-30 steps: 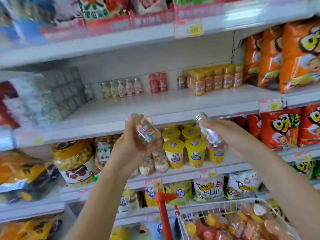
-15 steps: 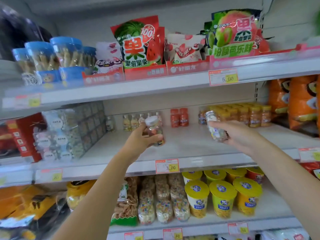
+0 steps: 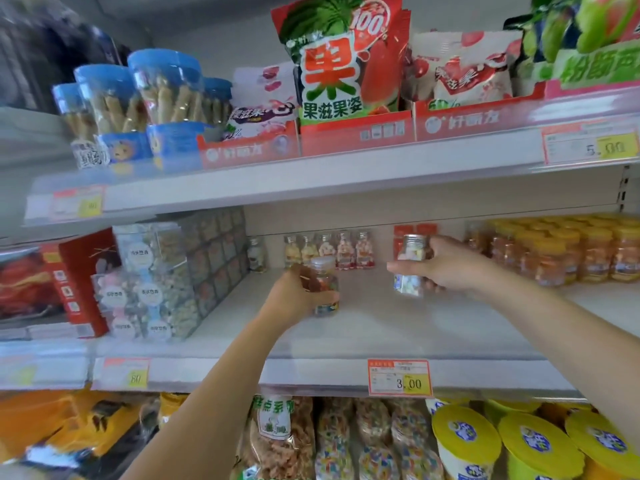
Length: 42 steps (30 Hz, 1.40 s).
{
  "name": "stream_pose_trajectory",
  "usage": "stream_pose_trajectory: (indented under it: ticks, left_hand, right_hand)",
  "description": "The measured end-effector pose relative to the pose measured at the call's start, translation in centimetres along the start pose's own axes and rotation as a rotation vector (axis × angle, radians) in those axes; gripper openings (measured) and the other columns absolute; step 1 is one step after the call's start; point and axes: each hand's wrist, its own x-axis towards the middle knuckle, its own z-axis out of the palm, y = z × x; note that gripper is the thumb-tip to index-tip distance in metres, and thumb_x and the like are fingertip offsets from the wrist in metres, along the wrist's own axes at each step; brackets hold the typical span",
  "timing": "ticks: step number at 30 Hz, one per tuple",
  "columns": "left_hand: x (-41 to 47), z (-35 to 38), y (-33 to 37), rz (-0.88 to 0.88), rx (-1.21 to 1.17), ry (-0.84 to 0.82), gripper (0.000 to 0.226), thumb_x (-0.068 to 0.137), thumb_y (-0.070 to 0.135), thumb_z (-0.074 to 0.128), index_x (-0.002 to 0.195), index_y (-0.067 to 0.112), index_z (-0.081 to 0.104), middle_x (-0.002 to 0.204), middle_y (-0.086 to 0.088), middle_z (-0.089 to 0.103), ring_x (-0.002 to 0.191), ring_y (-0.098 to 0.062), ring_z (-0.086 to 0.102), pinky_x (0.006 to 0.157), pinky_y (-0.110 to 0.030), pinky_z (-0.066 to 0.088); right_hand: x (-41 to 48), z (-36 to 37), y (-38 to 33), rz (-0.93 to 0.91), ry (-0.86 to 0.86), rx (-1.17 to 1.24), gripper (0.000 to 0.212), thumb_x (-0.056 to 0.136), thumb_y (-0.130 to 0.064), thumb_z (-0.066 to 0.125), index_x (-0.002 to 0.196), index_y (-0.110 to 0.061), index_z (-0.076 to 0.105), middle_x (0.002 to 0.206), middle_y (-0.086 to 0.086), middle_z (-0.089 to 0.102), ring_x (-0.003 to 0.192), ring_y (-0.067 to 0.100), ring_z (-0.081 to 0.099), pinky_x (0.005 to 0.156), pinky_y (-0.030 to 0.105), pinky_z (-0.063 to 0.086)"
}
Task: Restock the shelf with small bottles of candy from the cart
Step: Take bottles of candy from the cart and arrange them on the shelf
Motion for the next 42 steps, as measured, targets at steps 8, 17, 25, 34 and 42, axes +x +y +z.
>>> stream_pose_trajectory:
  ticks: [8, 17, 25, 34, 42]
  left_hand:
    - [-0.3, 0.1, -0.1, 0.08, -0.062, -0.056, 0.03, 0.076, 0.036, 0.076, 0.092, 0.032, 0.051, 0.089, 0.015, 0.062, 0.078, -0.001, 0.06, 0.059, -0.007, 0.045]
    - [1.4, -2.0, 1.4, 0.305, -0.133, 0.251, 0.035, 0.081, 0.033, 0.072, 0.112, 0.02, 0.062, 0.093, 0.009, 0.071, 0.082, -0.005, 0.068, 0.071, -0.018, 0.053]
    - [2.5, -5.3, -1.7, 0.217, -0.231, 0.155, 0.027, 0.083, 0.022, 0.07, 0.109, 0.018, 0.064, 0.092, 0.004, 0.07, 0.079, -0.006, 0.068, 0.068, -0.014, 0.055]
    - [1.6, -3.7, -2.1, 0.042, 0.235, -0.208, 0.062, 0.069, 0.075, 0.053, 0.084, 0.017, 0.067, 0.075, 0.005, 0.065, 0.068, -0.01, 0.055, 0.066, -0.023, 0.041]
    - [1.9, -1.5, -1.7, 0.205, -0.002, -0.187, 0.016, 0.079, 0.026, 0.075, 0.086, 0.029, 0.061, 0.079, 0.02, 0.066, 0.066, 0.014, 0.059, 0.061, -0.002, 0.043]
  right_hand:
    - [3.7, 4.1, -2.7, 0.039, -0.05, 0.52, 0.016, 0.085, 0.0, 0.065, 0.095, -0.007, 0.054, 0.086, 0.013, 0.065, 0.065, 0.016, 0.062, 0.061, 0.027, 0.058]
    - [5.9, 6.4, -7.6, -0.296, 0.104, 0.151, 0.053, 0.064, -0.048, 0.082, 0.098, -0.013, 0.062, 0.088, 0.002, 0.071, 0.075, 0.019, 0.069, 0.074, 0.041, 0.059]
    - [8.9, 6.7, -10.1, -0.373, -0.11, -0.003, 0.03, 0.08, -0.028, 0.075, 0.104, -0.013, 0.066, 0.094, 0.004, 0.071, 0.082, 0.021, 0.071, 0.078, 0.033, 0.059]
    - [13.7, 8.4, -10.3, -0.286, -0.102, -0.175, 0.032, 0.072, -0.025, 0.082, 0.095, -0.005, 0.072, 0.091, 0.01, 0.073, 0.084, 0.021, 0.072, 0.085, 0.037, 0.057]
    - [15.2, 7.3, -8.5, -0.289, -0.091, -0.08, 0.025, 0.075, -0.022, 0.08, 0.094, -0.007, 0.073, 0.09, 0.008, 0.074, 0.079, 0.016, 0.072, 0.074, 0.023, 0.058]
